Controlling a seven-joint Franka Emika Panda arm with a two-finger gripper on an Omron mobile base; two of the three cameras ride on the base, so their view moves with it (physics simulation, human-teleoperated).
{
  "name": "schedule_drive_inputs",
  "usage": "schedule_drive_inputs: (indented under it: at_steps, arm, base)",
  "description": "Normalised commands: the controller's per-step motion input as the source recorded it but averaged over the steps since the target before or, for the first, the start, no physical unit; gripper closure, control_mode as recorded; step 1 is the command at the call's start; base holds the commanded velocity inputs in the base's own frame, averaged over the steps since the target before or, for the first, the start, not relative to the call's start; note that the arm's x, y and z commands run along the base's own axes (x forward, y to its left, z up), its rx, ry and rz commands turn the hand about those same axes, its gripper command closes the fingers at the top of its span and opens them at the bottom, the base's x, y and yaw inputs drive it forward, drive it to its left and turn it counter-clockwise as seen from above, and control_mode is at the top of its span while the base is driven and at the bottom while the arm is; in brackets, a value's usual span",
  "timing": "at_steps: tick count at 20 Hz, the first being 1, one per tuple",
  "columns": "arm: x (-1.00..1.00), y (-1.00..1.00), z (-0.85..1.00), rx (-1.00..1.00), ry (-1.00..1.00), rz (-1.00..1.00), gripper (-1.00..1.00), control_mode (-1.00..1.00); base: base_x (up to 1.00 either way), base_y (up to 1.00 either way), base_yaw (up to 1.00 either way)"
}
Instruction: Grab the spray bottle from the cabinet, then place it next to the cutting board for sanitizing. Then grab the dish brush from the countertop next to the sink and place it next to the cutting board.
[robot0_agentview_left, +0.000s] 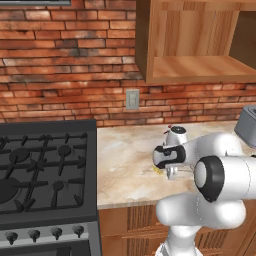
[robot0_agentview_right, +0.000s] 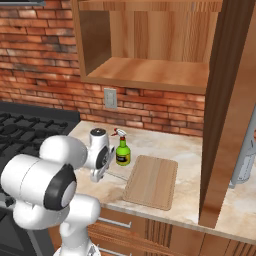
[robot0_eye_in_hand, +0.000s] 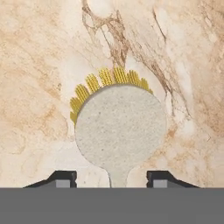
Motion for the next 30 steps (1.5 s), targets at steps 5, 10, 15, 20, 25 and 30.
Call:
schedule_drive_inputs:
  at_steps: [5, 10, 15, 20, 25, 30]
  arm:
    - [-0.61, 0.00, 0.17, 0.00, -0.10, 0.02, -1.00, -1.00]
    - [-0.48, 0.00, 0.49, 0.00, -0.14, 0.02, -1.00, -1.00]
    - [-0.42, 0.00, 0.96, -0.01, -0.17, 0.00, -1.00, -1.00]
    - [-0.53, 0.00, 1.00, -0.05, -0.14, 0.00, -1.00, -1.00]
    - [-0.59, 0.00, 1.00, -0.05, -0.09, 0.00, -1.00, -1.00]
    - [-0.54, 0.00, 1.00, -0.04, -0.11, 0.00, -1.00, -1.00]
  base:
    - [0.00, 0.00, 0.00]
    - [0.00, 0.00, 0.00]
    - [0.00, 0.00, 0.00]
    - [0.00, 0.00, 0.00]
    - [0.00, 0.00, 0.00]
    - [0.00, 0.00, 0.00]
